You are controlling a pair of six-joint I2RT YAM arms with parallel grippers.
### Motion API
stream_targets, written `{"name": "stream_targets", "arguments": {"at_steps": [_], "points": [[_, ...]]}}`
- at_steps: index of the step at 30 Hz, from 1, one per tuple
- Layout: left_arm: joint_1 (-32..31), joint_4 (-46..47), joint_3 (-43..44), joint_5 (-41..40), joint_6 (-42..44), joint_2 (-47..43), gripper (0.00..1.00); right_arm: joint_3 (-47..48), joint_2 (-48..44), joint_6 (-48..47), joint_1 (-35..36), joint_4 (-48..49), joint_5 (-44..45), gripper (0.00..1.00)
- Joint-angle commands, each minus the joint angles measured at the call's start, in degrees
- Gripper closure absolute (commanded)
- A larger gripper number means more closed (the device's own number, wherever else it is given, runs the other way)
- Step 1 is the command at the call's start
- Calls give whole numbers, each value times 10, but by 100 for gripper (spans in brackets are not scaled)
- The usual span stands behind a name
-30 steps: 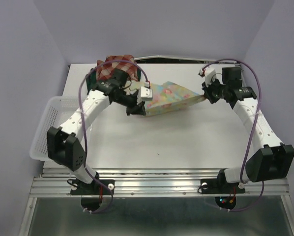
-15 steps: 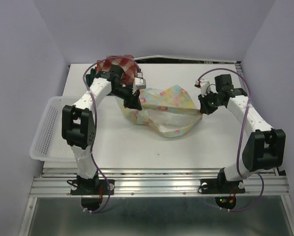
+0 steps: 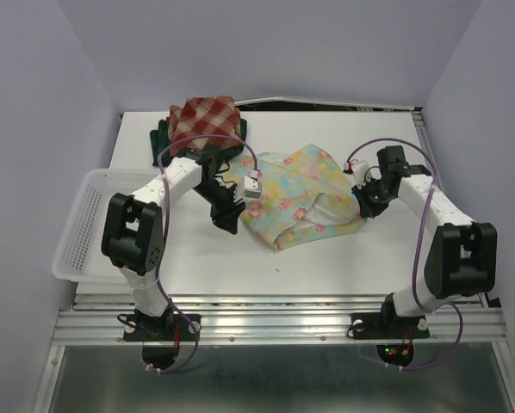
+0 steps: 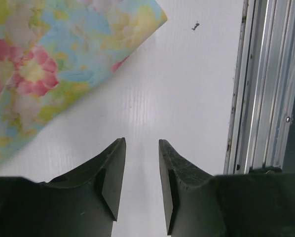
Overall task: Fold and stack the skirts
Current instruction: Flatten the skirt out
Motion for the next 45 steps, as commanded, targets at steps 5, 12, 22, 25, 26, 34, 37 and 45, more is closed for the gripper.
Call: {"name": "stream_targets", "arguments": {"at_steps": [5,12,22,25,26,34,37,45], "points": [[-10,192,-78,-56,-179,-106,46,-68,-72,-59,0,-48,48,92],[-70,217,-72,-40,-166,-86,45,-42,-136,-60,0,-47,27,94],[-235,436,-279,-239,-88,-232,25,-59,-88,-52,0,-57,26,99],[-263,456,-290,-273,-82,-218,25,-60,-83,-48,0,-54,30,99],[-267,466,-290,-276,-82,-213,25,-60,-83,-48,0,-53,31,99],[-320,489,-289,-292,-85,-158,26,-63,-92,-45,0,-48,51,99],[-325,444,-276,-274,-64,-138,28,-61,-95,-44,0,-48,56,99],[-337,398,-283,-262,-49,-105,44,-56,-91,-39,0,-47,61,99]]}}
